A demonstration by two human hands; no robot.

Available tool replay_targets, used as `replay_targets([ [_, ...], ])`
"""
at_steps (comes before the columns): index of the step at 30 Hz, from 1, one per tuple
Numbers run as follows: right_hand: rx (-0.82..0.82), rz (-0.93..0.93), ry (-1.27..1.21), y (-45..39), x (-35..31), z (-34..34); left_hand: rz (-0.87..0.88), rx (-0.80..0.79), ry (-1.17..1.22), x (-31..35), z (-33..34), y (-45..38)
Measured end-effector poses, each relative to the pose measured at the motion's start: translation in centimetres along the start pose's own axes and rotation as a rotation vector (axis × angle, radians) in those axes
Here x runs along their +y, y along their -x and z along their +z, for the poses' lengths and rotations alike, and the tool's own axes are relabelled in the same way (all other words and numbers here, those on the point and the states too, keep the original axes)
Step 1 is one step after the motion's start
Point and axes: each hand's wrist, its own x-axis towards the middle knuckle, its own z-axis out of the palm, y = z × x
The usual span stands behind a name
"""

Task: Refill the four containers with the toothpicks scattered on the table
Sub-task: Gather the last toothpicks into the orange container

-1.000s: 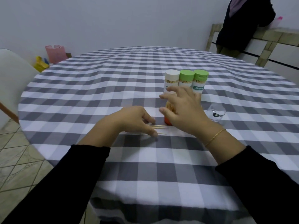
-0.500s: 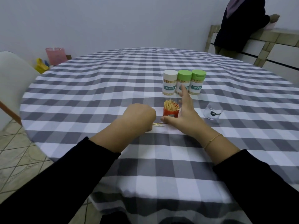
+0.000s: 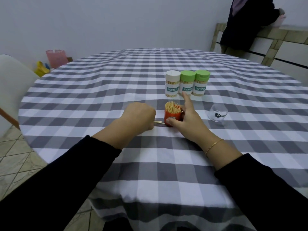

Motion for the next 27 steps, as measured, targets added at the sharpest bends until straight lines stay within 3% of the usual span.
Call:
replay_targets([
  [6, 0.018, -0.006, 0.005, -0.1, 0.1, 0.0, 0.078, 0.112, 0.027, -1.1, 0.8, 0.0],
  [9, 0.016, -0.005, 0.016, -0.1, 0.2, 0.1, 0.098, 0.086, -0.094, -1.0, 1.4, -0.5],
  [18, 0.008, 0.002, 0.024, 0.0, 0.1, 0.0, -0.043, 0.068, -0.087, -0.2, 1.7, -0.4],
  [27, -0.013, -0.001, 0.045, 0.1, -0.3, -0.2, -0.092, -0.147, -0.051, -0.1, 0.2, -1.0],
])
